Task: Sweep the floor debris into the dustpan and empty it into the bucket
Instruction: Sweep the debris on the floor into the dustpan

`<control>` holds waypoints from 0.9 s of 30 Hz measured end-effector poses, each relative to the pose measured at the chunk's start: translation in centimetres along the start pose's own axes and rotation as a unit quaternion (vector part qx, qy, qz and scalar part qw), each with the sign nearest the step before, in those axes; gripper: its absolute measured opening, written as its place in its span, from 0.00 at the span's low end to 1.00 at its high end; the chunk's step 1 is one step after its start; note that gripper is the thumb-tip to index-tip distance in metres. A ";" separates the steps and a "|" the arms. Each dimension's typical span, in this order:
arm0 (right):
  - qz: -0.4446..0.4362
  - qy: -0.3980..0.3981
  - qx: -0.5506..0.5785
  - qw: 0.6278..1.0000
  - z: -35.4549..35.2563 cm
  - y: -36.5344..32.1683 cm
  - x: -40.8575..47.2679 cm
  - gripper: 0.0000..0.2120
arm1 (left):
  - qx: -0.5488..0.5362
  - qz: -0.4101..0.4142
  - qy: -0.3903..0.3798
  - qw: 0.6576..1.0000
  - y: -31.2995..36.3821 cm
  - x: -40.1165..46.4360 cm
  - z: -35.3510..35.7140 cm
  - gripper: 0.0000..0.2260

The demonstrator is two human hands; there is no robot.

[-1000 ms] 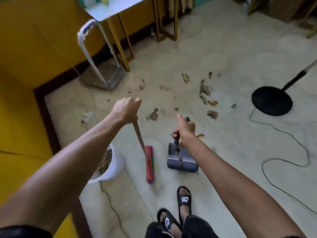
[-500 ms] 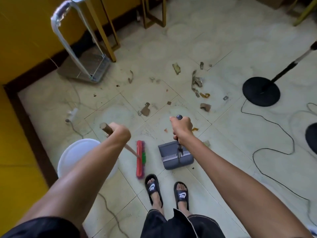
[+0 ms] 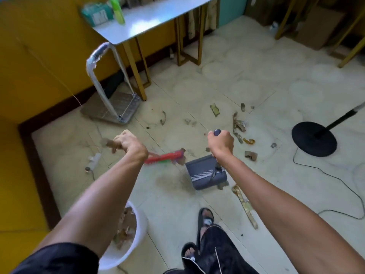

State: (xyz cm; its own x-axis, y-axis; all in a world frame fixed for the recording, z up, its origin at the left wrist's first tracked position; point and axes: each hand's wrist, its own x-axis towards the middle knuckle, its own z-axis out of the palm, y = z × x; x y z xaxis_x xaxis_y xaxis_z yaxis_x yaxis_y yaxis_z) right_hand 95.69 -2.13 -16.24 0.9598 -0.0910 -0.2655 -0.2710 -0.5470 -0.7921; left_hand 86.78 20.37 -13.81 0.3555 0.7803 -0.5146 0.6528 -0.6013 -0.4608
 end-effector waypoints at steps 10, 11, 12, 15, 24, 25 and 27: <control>-0.066 0.020 -0.037 0.997 8.0 -8.7 16.3 0.21 | -0.414 0.044 -0.149 0.897 6.9 14.1 -3.3 0.13; -0.073 0.021 -0.041 0.996 8.8 -9.5 17.6 0.20 | -0.431 0.042 -0.156 0.888 7.8 15.7 -4.3 0.13; -0.079 0.021 -0.048 0.995 9.6 -10.3 18.7 0.18 | -0.440 0.044 -0.157 0.883 8.5 17.2 -5.2 0.13; -0.087 0.009 -0.060 0.994 11.9 -12.2 21.3 0.14 | -0.454 0.048 -0.138 0.879 10.1 21.2 -7.5 0.14; -0.064 0.054 -0.087 0.993 16.2 -15.2 29.2 0.14 | -0.380 0.090 -0.147 0.909 16.3 34.8 -14.8 0.16; -0.057 0.058 -0.093 0.992 16.5 -15.2 29.7 0.14 | -0.361 0.109 -0.154 0.913 16.8 35.6 -15.3 0.18; -0.043 0.067 -0.097 0.992 17.2 -15.4 30.4 0.14 | -0.326 0.145 -0.173 0.918 17.6 36.5 -16.4 0.23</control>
State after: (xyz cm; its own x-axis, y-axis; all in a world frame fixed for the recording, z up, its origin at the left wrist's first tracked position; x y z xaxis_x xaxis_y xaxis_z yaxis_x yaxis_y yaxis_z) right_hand 127.77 17.85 -21.63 0.9835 -0.1397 -0.1146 -0.1801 -0.7059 -0.6850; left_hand 122.21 41.11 -28.90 0.4185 0.4345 -0.7975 0.8658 -0.4562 0.2057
